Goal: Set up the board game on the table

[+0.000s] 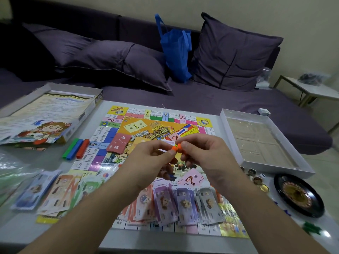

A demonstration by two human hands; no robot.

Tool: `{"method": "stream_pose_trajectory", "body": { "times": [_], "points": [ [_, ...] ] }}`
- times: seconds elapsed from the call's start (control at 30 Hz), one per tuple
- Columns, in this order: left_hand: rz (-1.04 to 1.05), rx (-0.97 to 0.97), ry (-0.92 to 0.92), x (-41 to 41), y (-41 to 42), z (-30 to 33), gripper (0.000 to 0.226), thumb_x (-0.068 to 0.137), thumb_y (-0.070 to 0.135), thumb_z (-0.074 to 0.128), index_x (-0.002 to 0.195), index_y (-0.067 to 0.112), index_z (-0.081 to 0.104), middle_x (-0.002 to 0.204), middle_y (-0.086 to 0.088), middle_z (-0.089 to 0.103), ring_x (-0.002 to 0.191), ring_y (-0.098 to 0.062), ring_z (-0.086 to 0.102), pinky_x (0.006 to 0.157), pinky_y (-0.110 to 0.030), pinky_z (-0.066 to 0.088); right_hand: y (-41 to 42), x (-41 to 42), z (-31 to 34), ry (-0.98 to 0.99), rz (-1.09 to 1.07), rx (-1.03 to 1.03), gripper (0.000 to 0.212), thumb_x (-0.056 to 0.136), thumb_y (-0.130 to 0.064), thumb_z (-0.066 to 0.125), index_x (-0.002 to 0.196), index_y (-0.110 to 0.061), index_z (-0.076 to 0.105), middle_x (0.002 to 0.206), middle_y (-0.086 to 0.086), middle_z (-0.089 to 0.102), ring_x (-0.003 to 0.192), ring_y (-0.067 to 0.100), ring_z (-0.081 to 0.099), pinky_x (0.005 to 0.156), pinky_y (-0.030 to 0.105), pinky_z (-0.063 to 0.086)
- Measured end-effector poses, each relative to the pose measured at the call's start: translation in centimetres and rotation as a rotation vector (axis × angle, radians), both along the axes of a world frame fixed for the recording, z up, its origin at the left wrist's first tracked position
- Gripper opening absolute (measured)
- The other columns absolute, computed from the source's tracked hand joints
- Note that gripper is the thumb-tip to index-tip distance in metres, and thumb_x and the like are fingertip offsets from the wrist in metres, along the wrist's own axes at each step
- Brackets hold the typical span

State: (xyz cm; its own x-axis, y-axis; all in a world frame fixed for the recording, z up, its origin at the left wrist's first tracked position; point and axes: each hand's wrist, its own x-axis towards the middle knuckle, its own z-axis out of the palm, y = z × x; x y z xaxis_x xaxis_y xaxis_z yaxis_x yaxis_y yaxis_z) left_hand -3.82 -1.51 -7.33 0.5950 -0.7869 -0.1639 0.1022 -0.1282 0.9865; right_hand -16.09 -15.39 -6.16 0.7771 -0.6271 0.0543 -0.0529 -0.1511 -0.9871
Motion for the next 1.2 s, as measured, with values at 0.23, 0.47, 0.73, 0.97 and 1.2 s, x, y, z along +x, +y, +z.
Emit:
{"method": "stream_pose_trajectory", "body": {
  "times": [0.23, 0.47, 0.73, 0.97, 1.2],
  "points": [
    [-0.036, -0.047, -0.038, -0.2, 0.1, 0.1, 0.011, 0.100, 0.016, 0.068, 0.107, 0.012, 0.075, 0.086, -0.009, 0.077, 0.071, -0.021, 0.070, 0.065, -0.031, 0.059, -0.1, 0.3, -0.8, -0.076, 0.014, 0.167, 0.019, 0.101, -0.003, 0.063, 0.104, -0.008, 0.081, 0.082, 0.014, 0.071, 0.074, 0.022, 0.062, 0.068, 0.029, 0.054],
    [-0.038, -0.097, -0.037, 0.1, 0.5, 0.1, 0.011, 0.100, 0.015, 0.067, 0.107, 0.011, 0.076, 0.090, -0.014, 0.076, 0.070, -0.023, 0.066, 0.065, -0.032, 0.058, 0.0, 0.4, -0.8, -0.090, 0.033, 0.168, 0.018, 0.099, -0.002, 0.064, 0.102, -0.008, 0.081, 0.079, 0.015, 0.068, 0.072, 0.022, 0.061, 0.062, 0.029, 0.052],
    [-0.103, -0.070, -0.081, 0.3, 1.1, 0.5, 0.012, 0.099, 0.011, 0.067, 0.097, 0.013, 0.079, 0.080, -0.012, 0.073, 0.065, -0.022, 0.057, 0.059, -0.030, 0.053, 0.3, 0.1, -0.1, -0.041, 0.027, -0.052, 0.017, 0.095, -0.001, 0.070, 0.093, -0.012, 0.083, 0.073, 0.006, 0.073, 0.070, 0.020, 0.067, 0.061, 0.029, 0.054],
    [-0.148, -0.037, -0.186, 0.7, 1.6, 0.9, 0.013, 0.099, 0.012, 0.068, 0.095, 0.015, 0.080, 0.079, -0.012, 0.074, 0.066, -0.025, 0.060, 0.059, -0.028, 0.053, 0.6, 0.0, 0.1, -0.077, 0.060, -0.161, 0.029, 0.093, 0.006, 0.070, 0.086, -0.019, 0.084, 0.077, 0.009, 0.073, 0.068, 0.023, 0.067, 0.062, 0.036, 0.056],
    [-0.245, -0.086, 0.111, 0.8, 2.3, 1.7, 0.015, 0.094, 0.006, 0.065, 0.097, -0.002, 0.077, 0.078, -0.017, 0.065, 0.056, -0.018, 0.050, 0.051, -0.029, 0.046, 0.9, -0.4, 0.3, -0.171, 0.129, -0.357, 0.024, 0.093, 0.013, 0.066, 0.090, -0.008, 0.078, 0.090, -0.001, 0.069, 0.072, 0.014, 0.063, 0.062, 0.022, 0.051]
  ]
}}
